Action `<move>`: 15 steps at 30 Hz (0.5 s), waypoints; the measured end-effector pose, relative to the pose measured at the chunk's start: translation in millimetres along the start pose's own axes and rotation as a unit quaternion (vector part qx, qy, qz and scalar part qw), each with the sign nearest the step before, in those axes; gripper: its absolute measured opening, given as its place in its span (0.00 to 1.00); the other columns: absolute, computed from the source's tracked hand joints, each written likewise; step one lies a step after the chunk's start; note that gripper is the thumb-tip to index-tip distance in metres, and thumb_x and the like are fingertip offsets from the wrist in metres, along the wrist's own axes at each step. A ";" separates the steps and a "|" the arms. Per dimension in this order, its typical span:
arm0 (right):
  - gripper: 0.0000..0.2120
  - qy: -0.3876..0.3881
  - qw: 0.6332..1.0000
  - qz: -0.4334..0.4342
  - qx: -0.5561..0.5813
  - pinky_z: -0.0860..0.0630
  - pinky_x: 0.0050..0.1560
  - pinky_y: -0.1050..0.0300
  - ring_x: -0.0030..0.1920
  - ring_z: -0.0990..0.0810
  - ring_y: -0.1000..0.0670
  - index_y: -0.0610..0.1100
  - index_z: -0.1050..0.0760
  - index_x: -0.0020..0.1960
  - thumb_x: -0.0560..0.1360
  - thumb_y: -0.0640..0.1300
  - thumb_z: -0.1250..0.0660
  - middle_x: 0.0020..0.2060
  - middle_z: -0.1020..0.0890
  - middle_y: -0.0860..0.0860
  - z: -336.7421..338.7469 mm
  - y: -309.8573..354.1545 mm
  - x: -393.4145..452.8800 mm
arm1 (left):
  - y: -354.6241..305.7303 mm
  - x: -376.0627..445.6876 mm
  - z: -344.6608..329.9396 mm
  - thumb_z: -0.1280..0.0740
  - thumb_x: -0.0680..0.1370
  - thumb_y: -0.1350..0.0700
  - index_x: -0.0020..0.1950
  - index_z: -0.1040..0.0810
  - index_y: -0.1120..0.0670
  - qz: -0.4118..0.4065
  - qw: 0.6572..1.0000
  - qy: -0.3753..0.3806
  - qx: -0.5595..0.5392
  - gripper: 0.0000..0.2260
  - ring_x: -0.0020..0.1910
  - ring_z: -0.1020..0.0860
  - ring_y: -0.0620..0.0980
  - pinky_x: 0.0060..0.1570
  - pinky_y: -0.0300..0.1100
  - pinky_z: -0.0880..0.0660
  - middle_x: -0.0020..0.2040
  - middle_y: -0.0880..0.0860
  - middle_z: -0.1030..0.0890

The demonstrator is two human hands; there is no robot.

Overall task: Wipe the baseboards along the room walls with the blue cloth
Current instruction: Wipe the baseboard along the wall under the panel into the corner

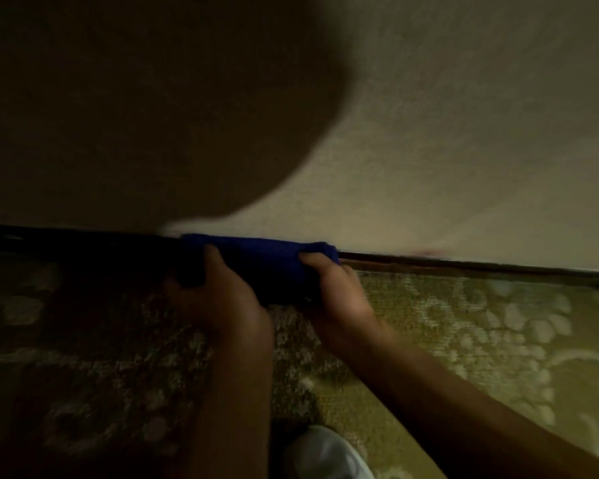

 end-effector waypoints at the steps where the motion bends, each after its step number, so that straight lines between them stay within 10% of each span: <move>1: 0.17 -0.025 0.999 0.023 -0.002 0.18 0.47 0.49 0.54 0.18 0.41 0.39 0.27 0.64 0.77 0.43 0.33 0.56 0.18 0.40 16.3 3.1 2.8 | 15.1 -15.9 -2.9 0.30 0.78 0.50 0.79 0.42 0.44 0.008 1.000 0.009 0.018 0.33 0.72 0.30 0.54 0.69 0.49 0.30 0.77 0.51 0.35; 7: 0.23 -0.163 0.979 0.110 0.054 0.18 0.44 0.44 0.59 0.21 0.38 0.40 0.29 0.67 0.73 0.44 0.32 0.62 0.22 0.38 70.1 18.3 12.4 | 55.8 -33.8 -3.6 0.30 0.79 0.59 0.65 0.26 0.49 0.091 0.974 0.196 0.064 0.16 0.60 0.21 0.59 0.62 0.60 0.24 0.64 0.58 0.21; 15: 0.20 -0.026 0.998 0.042 -0.037 0.20 0.35 0.51 0.51 0.18 0.41 0.38 0.32 0.69 0.79 0.39 0.35 0.59 0.21 0.39 -22.5 -17.6 10.5 | -22.3 19.6 52.5 0.31 0.79 0.58 0.70 0.28 0.48 0.055 0.984 0.166 -0.041 0.20 0.58 0.21 0.53 0.57 0.50 0.23 0.64 0.53 0.21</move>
Point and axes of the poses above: each hand's wrist, its own x-axis towards the middle knuckle, its own z-axis out of the back of the hand, y = z × x, the point moved 1 cm from there along x, towards the middle knuckle
